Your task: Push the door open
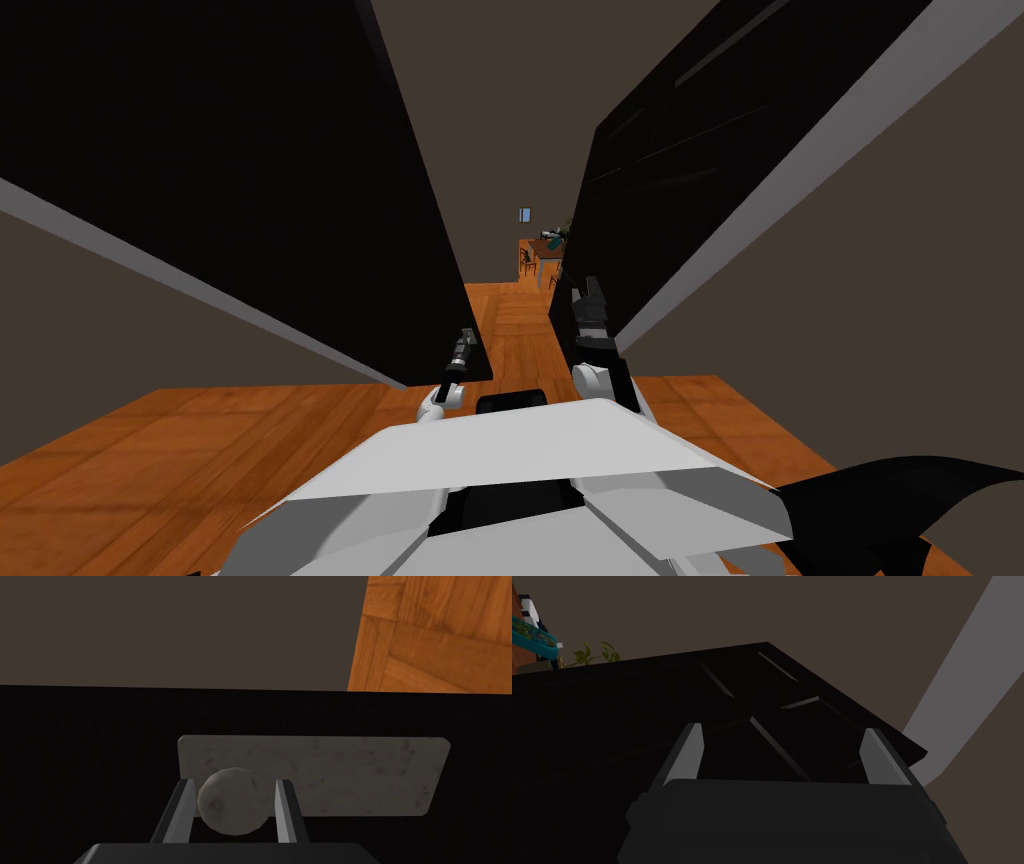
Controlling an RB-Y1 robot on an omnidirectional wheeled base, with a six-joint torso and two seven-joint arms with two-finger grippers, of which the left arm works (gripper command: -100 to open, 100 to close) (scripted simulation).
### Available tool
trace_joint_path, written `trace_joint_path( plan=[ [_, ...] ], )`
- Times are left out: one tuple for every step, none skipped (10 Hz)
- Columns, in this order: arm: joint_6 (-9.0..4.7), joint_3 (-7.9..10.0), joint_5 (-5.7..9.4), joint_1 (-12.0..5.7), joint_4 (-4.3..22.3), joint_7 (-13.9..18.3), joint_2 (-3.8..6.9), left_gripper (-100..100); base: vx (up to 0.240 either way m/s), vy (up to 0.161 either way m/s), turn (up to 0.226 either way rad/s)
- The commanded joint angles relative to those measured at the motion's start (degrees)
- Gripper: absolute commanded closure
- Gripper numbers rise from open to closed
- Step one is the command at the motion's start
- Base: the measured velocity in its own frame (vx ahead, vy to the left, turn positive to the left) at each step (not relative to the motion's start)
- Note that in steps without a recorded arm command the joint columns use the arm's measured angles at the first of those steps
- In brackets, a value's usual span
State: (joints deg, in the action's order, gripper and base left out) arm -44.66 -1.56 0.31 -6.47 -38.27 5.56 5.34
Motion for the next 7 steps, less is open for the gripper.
trace_joint_path(
  plan=[
    [-0.71,0.96,0.47,-0.98,0.8,-0.3,0.29,100,0.166,-0.043,0.034],
    [-0.72,1.42,0.70,-0.99,0.9,-0.5,0.36,100,0.192,-0.031,0.024],
    [-0.73,1.94,0.97,-1.00,1.0,-0.7,0.43,100,0.217,-0.031,0.026],
    [-0.75,2.50,1.26,-1.01,1.1,-0.9,0.51,100,0.239,-0.055,0.029],
    [-0.76,3.11,1.57,-1.02,1.2,-1.2,0.59,100,0.217,-0.061,0.057],
    [-0.78,3.74,1.89,-1.03,1.3,-1.4,0.66,100,0.191,-0.051,0.062],
    [-0.79,4.41,2.23,-1.05,1.4,-1.7,0.74,100,0.191,-0.050,0.059]
  ],
)
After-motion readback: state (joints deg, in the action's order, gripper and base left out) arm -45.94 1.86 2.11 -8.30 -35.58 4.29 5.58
